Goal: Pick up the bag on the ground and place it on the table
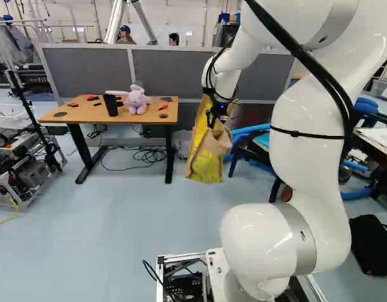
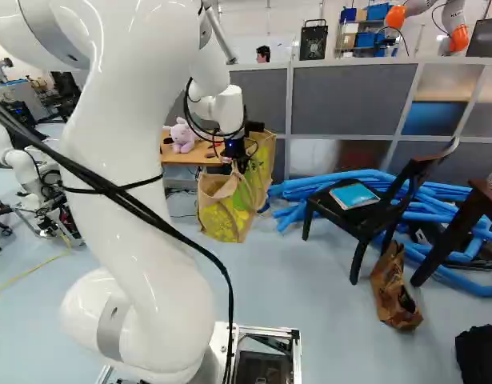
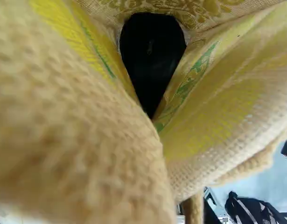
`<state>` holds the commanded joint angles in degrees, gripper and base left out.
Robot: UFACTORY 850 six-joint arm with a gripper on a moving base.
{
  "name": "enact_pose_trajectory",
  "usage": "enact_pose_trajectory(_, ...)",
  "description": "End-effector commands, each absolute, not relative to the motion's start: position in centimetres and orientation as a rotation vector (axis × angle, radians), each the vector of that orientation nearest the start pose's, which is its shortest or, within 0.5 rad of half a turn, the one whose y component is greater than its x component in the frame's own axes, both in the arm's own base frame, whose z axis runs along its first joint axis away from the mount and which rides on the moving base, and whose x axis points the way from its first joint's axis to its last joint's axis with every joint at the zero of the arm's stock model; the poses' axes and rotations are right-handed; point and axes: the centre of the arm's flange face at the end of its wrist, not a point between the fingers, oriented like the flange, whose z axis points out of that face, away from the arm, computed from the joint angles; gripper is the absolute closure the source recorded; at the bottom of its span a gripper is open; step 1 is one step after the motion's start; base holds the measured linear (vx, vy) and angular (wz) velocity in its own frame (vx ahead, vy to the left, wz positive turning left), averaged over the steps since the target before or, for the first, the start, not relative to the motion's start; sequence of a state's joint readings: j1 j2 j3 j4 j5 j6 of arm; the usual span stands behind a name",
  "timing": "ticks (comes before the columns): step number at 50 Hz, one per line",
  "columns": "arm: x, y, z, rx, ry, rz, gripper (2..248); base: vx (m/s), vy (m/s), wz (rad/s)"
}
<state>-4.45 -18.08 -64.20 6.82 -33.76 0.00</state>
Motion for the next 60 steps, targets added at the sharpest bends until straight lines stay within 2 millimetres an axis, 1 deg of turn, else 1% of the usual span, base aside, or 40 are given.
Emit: enact_pose_trajectory(60,57.8,-3.5,54.3,-3.084,0.158,-0.307,227,0.0,0.0,0.0)
